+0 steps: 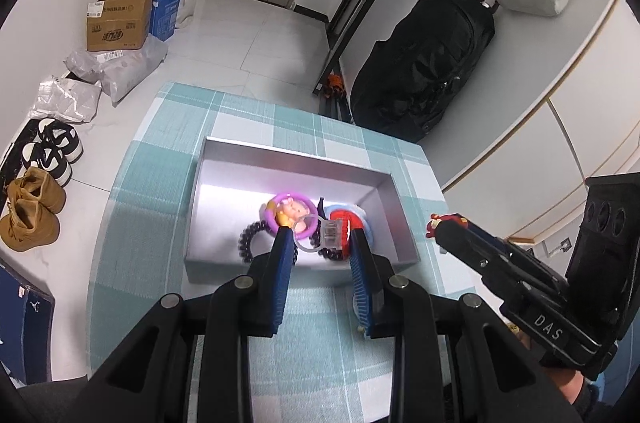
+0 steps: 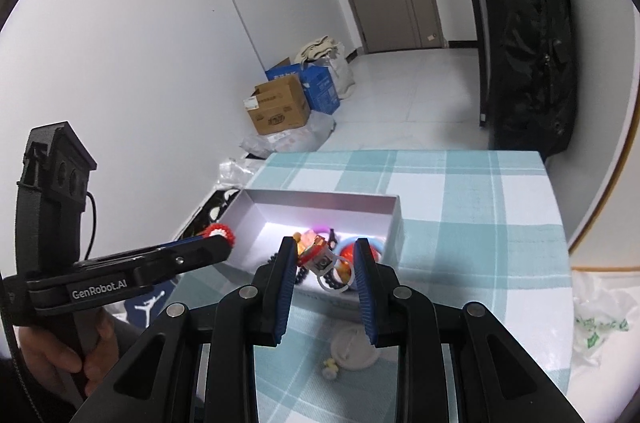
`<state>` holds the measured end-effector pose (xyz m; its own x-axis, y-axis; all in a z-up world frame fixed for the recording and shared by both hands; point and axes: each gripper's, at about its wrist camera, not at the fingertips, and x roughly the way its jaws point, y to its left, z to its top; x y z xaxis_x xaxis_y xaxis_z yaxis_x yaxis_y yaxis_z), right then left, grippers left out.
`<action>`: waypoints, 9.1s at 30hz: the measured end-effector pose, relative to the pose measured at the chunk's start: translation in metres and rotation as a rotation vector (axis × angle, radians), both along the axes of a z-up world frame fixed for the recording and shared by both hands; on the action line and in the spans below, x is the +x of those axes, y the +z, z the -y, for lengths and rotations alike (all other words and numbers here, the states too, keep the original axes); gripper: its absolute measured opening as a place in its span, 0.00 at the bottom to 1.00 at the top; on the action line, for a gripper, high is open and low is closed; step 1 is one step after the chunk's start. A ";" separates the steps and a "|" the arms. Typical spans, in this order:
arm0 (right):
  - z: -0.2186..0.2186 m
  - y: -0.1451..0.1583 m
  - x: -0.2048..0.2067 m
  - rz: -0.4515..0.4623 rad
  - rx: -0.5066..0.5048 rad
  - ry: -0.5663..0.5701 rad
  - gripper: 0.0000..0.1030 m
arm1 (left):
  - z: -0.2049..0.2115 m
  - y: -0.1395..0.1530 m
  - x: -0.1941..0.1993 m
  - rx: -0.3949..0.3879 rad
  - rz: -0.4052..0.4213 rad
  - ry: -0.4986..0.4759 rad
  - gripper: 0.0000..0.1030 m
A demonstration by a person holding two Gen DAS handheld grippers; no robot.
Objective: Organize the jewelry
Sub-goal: 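Carry both red charms into the box and open both grippers, then withdraw both grippers from the box over the white badge, then lower the right gripper onto the white round badge and grasp it, then carry the white badge into the box and open the right gripper, then withdraw the right gripper from the box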
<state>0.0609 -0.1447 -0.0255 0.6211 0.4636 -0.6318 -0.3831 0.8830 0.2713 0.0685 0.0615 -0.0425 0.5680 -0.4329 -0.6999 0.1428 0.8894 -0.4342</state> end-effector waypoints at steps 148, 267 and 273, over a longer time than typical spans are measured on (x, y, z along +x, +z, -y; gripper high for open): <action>-0.040 -0.080 -0.027 -0.147 -0.470 0.172 0.39 | 0.004 0.008 -0.015 -0.008 0.088 -0.043 0.11; 0.027 0.026 -0.078 0.169 -0.038 -0.017 1.00 | 0.015 0.027 -0.055 0.223 0.226 0.165 0.78; 0.027 0.027 -0.078 0.178 -0.041 -0.015 1.00 | 0.017 0.029 -0.061 0.231 0.250 0.168 0.78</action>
